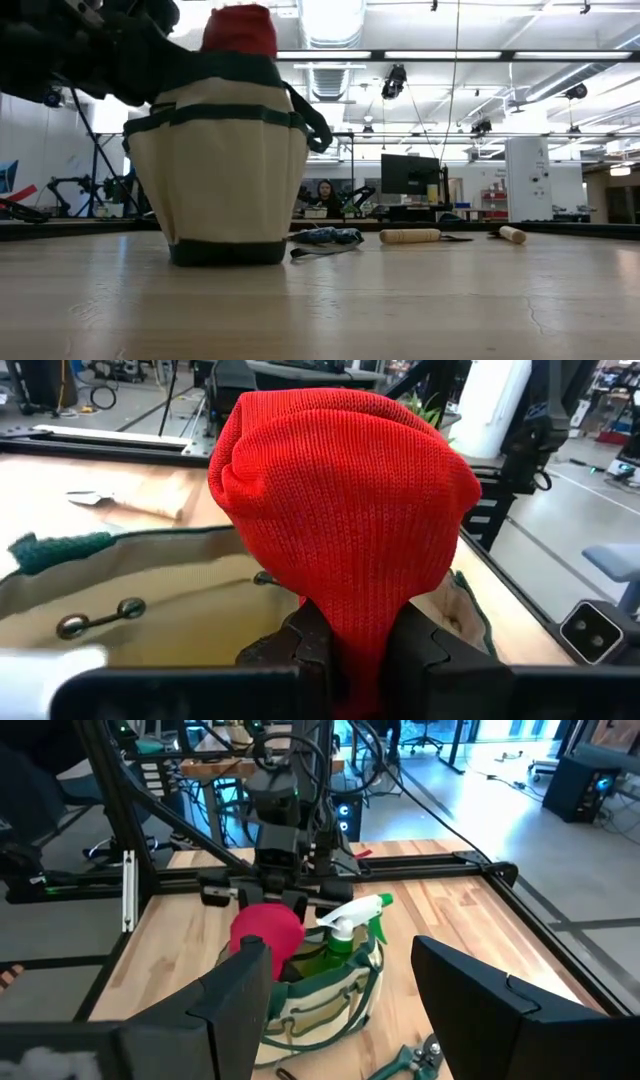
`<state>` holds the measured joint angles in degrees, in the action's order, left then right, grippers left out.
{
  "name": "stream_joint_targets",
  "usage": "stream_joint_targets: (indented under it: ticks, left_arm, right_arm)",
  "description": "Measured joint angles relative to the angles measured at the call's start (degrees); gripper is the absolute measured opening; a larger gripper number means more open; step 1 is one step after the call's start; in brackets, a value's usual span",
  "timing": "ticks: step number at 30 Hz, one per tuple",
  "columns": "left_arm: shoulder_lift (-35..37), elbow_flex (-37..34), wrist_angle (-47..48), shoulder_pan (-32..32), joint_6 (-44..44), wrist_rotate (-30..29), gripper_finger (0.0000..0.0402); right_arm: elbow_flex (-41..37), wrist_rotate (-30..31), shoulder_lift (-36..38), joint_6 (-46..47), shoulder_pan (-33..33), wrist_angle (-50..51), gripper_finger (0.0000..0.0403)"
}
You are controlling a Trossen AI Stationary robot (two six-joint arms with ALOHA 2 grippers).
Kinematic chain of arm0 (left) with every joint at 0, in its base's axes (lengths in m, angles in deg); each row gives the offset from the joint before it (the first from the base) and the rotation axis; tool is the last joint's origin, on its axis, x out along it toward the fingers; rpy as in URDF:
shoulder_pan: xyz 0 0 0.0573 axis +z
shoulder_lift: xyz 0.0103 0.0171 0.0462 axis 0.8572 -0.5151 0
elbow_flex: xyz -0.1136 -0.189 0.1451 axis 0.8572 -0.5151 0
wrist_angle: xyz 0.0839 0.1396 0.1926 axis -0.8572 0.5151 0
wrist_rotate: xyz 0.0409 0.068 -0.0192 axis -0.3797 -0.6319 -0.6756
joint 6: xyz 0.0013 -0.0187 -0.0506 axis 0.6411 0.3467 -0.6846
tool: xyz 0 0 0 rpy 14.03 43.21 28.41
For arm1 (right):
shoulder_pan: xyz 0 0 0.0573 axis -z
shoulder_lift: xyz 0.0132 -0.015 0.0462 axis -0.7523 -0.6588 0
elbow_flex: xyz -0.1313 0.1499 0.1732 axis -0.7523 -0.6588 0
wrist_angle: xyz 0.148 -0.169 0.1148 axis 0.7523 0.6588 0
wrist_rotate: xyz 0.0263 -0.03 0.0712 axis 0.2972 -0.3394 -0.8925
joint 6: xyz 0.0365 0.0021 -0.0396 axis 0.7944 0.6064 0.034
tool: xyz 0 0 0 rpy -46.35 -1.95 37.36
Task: Pick & Place Garden tools in Gardening bag
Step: Put the red gloves into the gardening bag
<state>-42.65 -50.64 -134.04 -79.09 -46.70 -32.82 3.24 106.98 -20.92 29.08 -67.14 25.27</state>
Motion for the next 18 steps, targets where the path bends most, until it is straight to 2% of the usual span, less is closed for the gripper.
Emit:
stream_joint_targets:
  ticks: [10, 18]
  left_arm:
    - [-2.1, 1.8, 0.1, 0.2, -1.1, -0.1, 0.0048]
    - [-1.8, 1.7, 0.1, 0.2, -2.8, -0.3, 0.0150]
  right_arm:
    - [0.0, -0.2, 0.0, 0.0, 0.0, 0.0, 0.0233]
    - [0.0, -0.2, 0.0, 0.0, 0.0, 0.1, 0.0233]
